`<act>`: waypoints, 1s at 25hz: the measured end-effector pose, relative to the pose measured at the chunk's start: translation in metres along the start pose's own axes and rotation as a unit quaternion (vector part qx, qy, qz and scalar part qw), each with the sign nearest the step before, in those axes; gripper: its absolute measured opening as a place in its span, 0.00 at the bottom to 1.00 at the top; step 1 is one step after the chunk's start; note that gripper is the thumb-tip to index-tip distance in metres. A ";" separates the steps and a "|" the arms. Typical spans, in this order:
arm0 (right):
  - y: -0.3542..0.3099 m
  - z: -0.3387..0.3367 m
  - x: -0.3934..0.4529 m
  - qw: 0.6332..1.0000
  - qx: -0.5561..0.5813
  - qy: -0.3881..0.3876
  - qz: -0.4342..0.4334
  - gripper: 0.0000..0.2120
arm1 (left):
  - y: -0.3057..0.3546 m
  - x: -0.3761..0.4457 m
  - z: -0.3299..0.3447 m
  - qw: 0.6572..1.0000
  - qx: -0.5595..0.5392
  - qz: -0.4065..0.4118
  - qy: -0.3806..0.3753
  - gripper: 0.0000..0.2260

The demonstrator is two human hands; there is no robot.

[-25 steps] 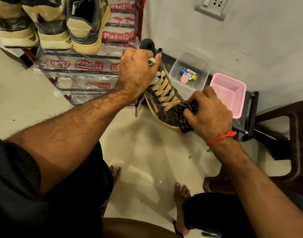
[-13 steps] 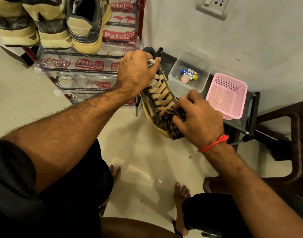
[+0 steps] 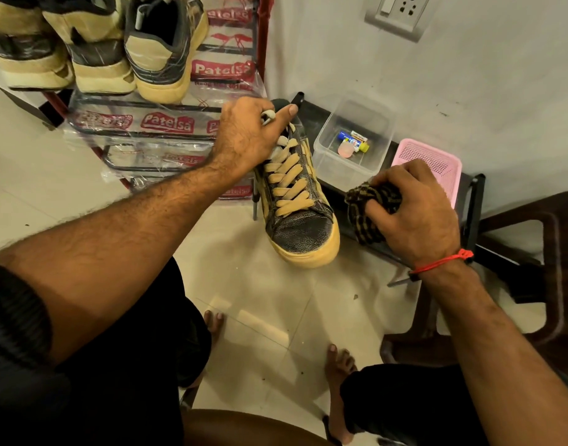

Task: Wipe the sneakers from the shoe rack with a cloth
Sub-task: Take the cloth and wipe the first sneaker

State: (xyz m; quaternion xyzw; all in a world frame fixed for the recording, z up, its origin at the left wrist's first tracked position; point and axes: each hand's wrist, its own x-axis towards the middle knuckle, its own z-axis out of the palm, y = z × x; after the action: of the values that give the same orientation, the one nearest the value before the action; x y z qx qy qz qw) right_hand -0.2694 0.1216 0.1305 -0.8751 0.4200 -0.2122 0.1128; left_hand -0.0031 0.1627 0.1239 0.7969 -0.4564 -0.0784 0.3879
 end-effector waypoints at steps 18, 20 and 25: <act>-0.033 0.018 0.009 0.970 0.191 0.137 -0.065 0.12 | 0.027 -0.023 0.032 0.966 -0.225 0.053 -0.114 0.22; -0.044 0.022 -0.001 0.970 0.191 0.075 -0.134 0.11 | 0.025 -0.014 0.033 0.975 -0.210 0.010 -0.073 0.22; -0.071 0.034 -0.040 0.913 0.108 -0.165 -0.358 0.13 | 0.011 -0.014 0.028 0.986 -0.133 0.025 -0.099 0.17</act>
State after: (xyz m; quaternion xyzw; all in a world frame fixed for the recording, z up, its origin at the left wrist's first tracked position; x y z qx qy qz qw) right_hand -0.2269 0.1980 0.1165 -0.9718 0.0291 -0.1354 0.1908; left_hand -0.0321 0.1553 0.1086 0.7147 -0.4978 -0.2077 0.4453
